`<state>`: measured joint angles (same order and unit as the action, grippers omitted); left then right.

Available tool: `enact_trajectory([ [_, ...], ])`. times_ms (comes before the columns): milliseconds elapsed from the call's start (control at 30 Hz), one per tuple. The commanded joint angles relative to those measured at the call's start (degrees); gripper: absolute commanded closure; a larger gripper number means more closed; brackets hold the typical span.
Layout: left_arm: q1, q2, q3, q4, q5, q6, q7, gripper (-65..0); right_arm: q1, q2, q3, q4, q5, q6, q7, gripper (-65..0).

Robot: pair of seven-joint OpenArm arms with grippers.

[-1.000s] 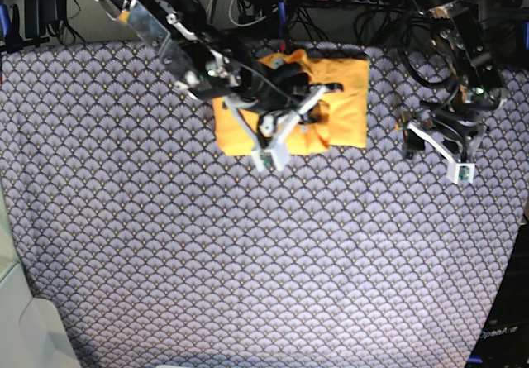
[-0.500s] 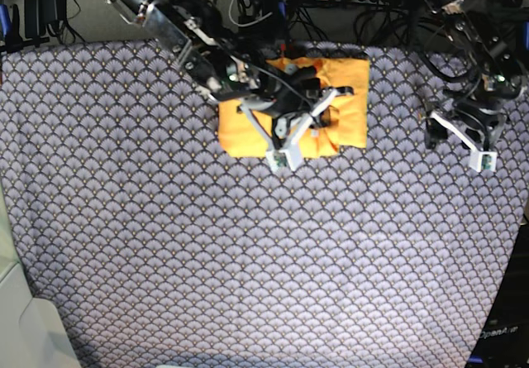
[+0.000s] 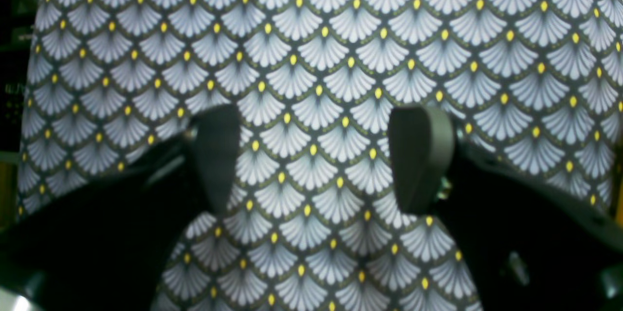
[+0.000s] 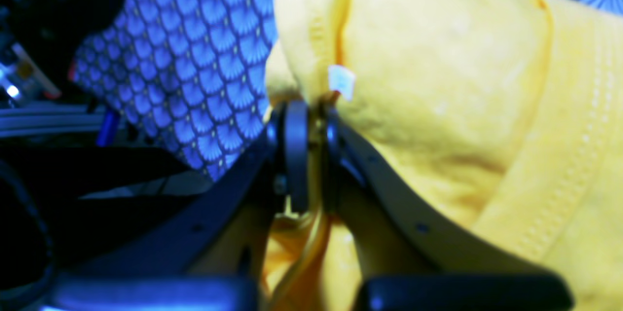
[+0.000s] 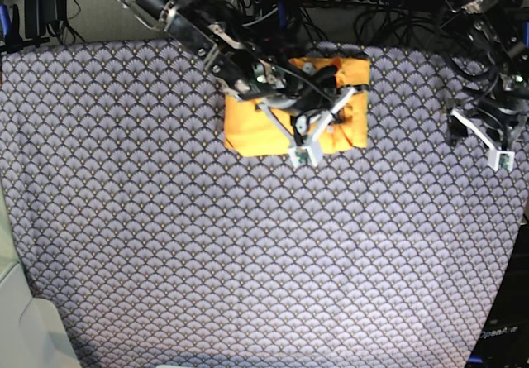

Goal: Fold the T-shirt properly
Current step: 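Press the folded stack flat with the right gripper and release it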

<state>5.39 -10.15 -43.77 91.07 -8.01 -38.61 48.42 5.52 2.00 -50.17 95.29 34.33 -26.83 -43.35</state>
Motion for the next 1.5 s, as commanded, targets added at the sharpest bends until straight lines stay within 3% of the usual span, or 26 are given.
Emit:
enact_trajectory([
  [0,-0.07,-0.88,-0.23,1.02,-0.56,0.15,-0.91,-46.5,1.65,-0.81,-0.42,0.85,0.27,0.85,1.64,0.0],
  [167,0.11,-0.62,-0.23,1.46,-0.56,0.15,-0.91,-46.5,2.0,-1.08,-2.97,-1.79,0.27,0.85,4.01,0.0],
  [367,0.11,-0.62,-0.23,1.46,-0.56,0.32,-0.91,-46.5,2.79,-3.8,-3.94,-4.87,0.27,0.85,4.1,0.0],
  [700,0.02,-0.53,-0.14,1.11,-0.56,0.41,-0.91,-46.5,4.99,-4.77,-9.48,-9.61,0.27,0.85,5.59,0.0],
  [1067,0.02,-0.53,-0.14,1.28,-0.56,0.41,-0.91,-46.5,5.25,-4.94,-9.48,-9.53,0.35,0.85,6.03,-0.2],
  [1167,0.02,-0.53,-0.14,1.2,-0.56,0.41,-0.91,-46.5,5.34,-5.03,-9.48,-9.53,0.35,0.85,6.12,-5.9],
  [1367,0.11,-0.53,-0.14,1.28,-0.56,0.41,-0.91,-46.4,7.27,-5.12,-9.56,-9.53,0.35,0.85,6.12,-25.2],
  [1467,0.11,-0.53,-0.14,1.46,-0.56,0.41,-0.91,-46.4,8.06,-4.94,-9.74,-9.09,0.35,1.82,6.12,-31.5],
])
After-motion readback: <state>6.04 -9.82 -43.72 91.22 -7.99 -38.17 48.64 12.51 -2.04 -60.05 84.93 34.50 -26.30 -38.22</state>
